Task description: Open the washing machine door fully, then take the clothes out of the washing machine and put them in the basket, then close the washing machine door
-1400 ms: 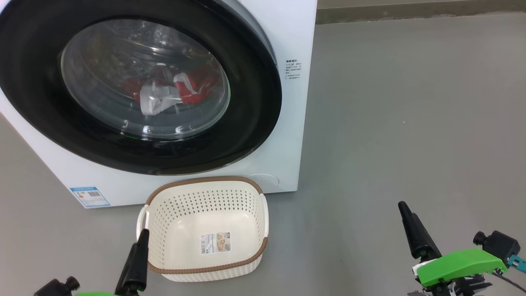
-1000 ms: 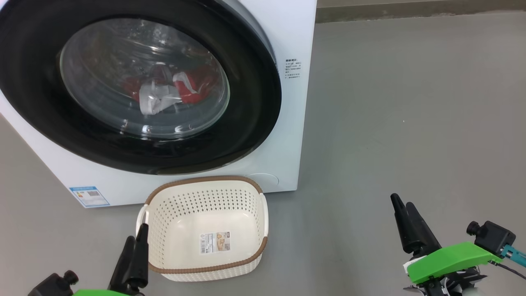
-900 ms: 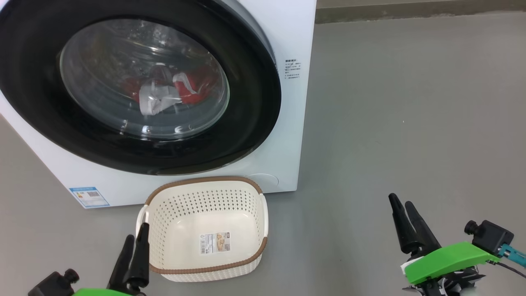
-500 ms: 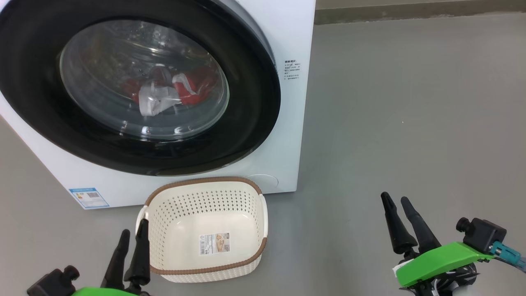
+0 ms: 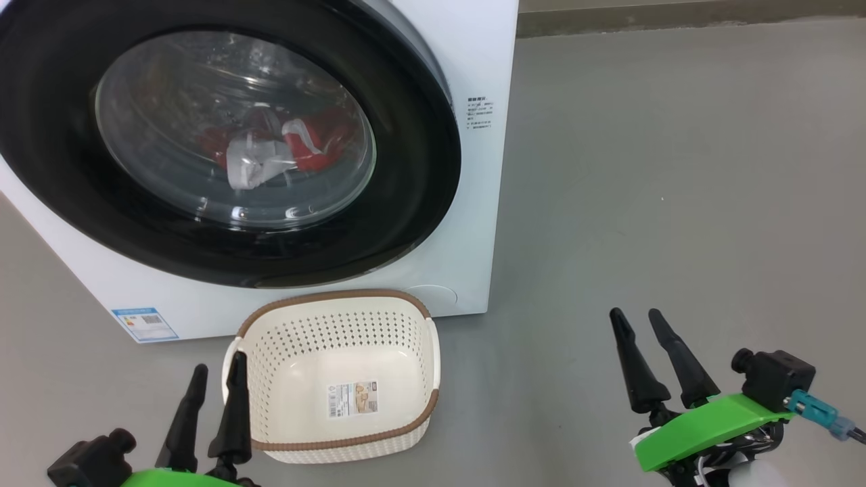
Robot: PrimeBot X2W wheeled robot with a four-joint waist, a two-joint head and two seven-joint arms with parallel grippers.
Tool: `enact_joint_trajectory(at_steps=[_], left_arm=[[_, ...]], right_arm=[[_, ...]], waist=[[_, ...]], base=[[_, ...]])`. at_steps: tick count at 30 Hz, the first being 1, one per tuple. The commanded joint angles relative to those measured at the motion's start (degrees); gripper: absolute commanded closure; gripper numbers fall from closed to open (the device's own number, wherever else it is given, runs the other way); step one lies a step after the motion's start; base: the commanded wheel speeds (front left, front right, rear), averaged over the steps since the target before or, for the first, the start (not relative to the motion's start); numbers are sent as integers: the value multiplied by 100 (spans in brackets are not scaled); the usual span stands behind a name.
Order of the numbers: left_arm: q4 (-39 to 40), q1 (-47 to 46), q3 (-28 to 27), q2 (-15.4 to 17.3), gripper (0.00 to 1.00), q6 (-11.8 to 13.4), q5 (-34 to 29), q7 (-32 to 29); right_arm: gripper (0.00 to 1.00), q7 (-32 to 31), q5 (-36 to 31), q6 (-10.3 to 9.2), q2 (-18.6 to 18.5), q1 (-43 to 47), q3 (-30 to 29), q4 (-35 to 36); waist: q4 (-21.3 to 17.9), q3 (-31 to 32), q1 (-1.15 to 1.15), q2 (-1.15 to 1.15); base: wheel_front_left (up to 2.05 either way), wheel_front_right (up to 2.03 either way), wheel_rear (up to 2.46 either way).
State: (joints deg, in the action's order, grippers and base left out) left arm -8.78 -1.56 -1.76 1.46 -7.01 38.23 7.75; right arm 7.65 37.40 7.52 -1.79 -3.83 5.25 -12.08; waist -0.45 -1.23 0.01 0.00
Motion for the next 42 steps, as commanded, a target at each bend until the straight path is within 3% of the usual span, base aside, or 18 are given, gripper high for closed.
enact_joint_trajectory(at_steps=[1,38,42], left_arm=[[210,-277,-127,108,0,6,-248,94],[481,-274,-125,142,0,10,-2690,716],[455,-282,-120,142,0,10,-2711,725]], right_arm=[[0,101,-249,-2,-52,-291,157,198],[0,726,-2320,-3,-108,-518,672,365],[0,735,-2355,-3,-109,-517,677,355]], waist=[[-1,-10,0,0],[-138,51,-1,0],[-136,63,-1,0]], base=[[0,0,0],[0,0,0],[0,0,0]])
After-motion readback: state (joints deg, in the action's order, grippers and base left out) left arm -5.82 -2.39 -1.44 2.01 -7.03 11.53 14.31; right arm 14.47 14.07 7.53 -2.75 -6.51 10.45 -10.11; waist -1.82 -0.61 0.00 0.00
